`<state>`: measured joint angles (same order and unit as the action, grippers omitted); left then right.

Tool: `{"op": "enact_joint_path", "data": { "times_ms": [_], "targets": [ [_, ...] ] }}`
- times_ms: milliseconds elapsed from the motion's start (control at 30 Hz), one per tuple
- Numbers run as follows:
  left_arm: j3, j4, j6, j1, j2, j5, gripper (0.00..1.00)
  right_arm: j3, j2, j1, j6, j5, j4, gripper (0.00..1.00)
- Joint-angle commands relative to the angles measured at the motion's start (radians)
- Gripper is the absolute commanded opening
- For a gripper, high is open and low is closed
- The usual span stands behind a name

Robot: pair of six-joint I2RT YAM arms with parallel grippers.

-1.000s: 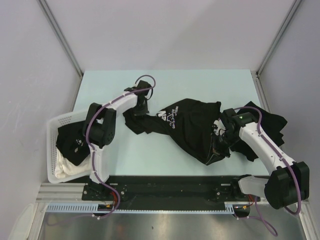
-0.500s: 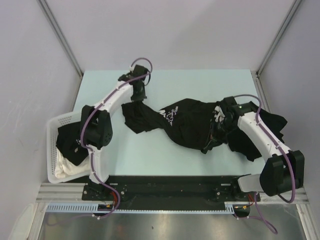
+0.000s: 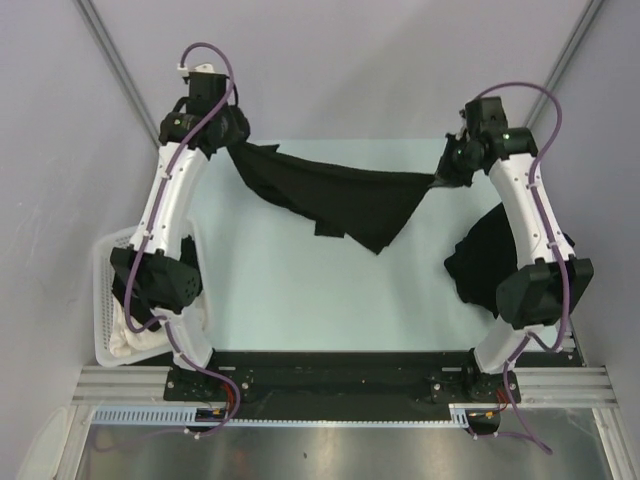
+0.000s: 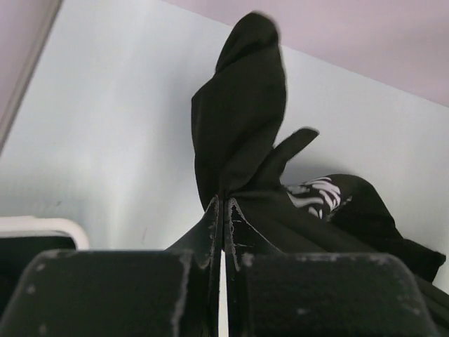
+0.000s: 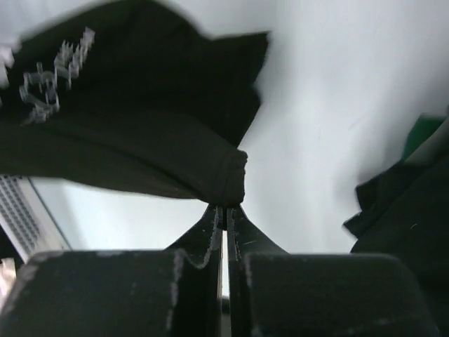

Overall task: Fold and stack the t-shirts
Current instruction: Flatten the tshirt out

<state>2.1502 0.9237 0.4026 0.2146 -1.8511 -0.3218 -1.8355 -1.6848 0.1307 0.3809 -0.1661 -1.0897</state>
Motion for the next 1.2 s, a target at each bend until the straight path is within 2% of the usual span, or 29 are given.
{"op": "enact_joint_path", "data": {
  "times_ms": [0, 133, 300, 567, 867, 933, 1067, 1167],
  "targets": [
    [0.025, 0.032, 0.013, -0.069, 0.029, -0.03, 0.0, -0.224, -0.106, -0.063, -0.037, 0.062, -0.027, 0.0],
    [-0.018, 0.02, 0.002, -0.08, 0.033, -0.017, 0.0, -0.343, -0.176, -0.091, -0.025, 0.043, -0.022, 0.0],
    [-0.093, 0.026, 0.002, -0.077, 0.046, 0.035, 0.0, -0.407, -0.2, -0.092, -0.017, 0.034, 0.001, 0.0],
    [-0.305, -0.042, -0.001, -0.054, 0.133, 0.095, 0.0, -0.318, -0.153, -0.105, -0.028, 0.01, 0.028, 0.0],
    [-0.274, -0.049, -0.007, -0.049, 0.11, 0.125, 0.21, -0.363, -0.145, -0.123, -0.036, 0.019, 0.025, 0.0],
    [-0.276, -0.042, -0.004, -0.049, 0.113, 0.136, 0.24, -0.357, -0.121, -0.17, -0.025, 0.017, 0.022, 0.0],
    [-0.297, -0.006, -0.001, -0.05, 0.131, 0.153, 0.26, -0.289, -0.059, -0.189, -0.017, 0.017, 0.011, 0.0],
    [-0.38, -0.043, -0.004, -0.047, 0.174, 0.141, 0.26, -0.202, 0.006, -0.189, -0.011, 0.01, 0.017, 0.0]
  ]
}}
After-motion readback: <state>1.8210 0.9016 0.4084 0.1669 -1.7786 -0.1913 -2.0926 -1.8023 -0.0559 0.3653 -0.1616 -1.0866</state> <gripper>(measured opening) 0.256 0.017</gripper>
